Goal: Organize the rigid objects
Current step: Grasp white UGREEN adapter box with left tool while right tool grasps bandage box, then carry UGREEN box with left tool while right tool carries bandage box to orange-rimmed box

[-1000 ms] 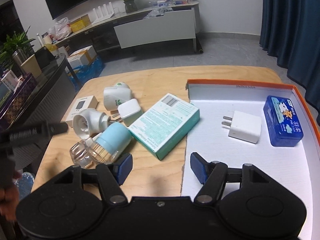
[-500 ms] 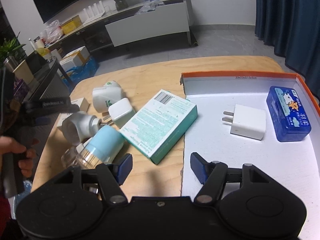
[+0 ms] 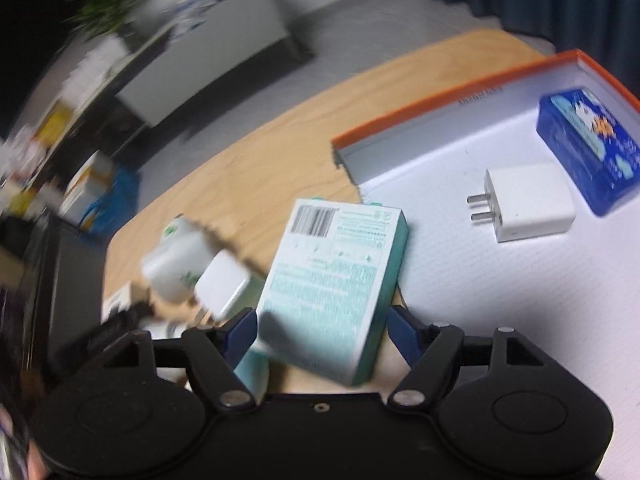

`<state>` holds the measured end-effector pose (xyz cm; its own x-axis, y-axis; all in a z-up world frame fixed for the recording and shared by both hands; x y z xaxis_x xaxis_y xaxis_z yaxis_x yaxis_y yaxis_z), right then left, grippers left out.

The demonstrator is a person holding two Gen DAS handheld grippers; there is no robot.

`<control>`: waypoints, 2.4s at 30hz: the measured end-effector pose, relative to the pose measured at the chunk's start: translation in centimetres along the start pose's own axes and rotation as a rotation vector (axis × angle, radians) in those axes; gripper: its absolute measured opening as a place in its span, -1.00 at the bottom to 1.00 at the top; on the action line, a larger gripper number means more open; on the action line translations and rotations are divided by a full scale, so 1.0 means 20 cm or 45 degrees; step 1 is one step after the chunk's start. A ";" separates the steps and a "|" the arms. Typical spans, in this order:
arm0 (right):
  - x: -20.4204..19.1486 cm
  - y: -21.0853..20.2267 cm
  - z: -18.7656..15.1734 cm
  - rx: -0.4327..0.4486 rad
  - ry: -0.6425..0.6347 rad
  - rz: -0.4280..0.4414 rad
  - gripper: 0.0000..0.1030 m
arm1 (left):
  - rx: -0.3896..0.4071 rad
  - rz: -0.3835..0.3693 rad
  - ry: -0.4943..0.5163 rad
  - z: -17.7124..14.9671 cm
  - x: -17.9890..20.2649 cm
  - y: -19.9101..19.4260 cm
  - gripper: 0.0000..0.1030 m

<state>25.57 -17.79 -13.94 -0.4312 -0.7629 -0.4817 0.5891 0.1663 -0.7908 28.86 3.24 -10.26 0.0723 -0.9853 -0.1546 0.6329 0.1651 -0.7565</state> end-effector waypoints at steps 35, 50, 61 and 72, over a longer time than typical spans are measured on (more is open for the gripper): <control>-0.26 -0.37 -0.21 0.154 -0.700 0.053 0.63 | 0.188 -0.096 -0.013 -0.13 -0.03 -0.48 0.16; -0.22 -0.56 -0.35 0.147 -0.709 0.097 0.63 | 0.212 -0.110 -0.043 -0.24 0.05 -0.69 0.16; -0.13 -0.66 -0.34 0.170 -0.708 0.076 0.63 | 0.232 -0.135 -0.042 -0.27 0.12 -0.75 0.16; -0.10 -0.71 -0.35 0.178 -0.706 0.089 0.63 | 0.236 -0.139 -0.036 -0.29 0.14 -0.78 0.16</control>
<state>13.24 -14.33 -4.32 0.0126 -0.9728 -0.2312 0.7046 0.1727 -0.6883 14.68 -1.78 -2.63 0.0155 -0.9982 -0.0580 0.7690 0.0490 -0.6373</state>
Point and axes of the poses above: each gripper's, at about its wrist camera, not at the fingertips, and y roughly the way its jaws point, x to its right, z to its top, the point moved 9 cm from there along y, roughly the way its jaws point, and after that the axes turned 11 degrees about z, right-handed, at the moved point
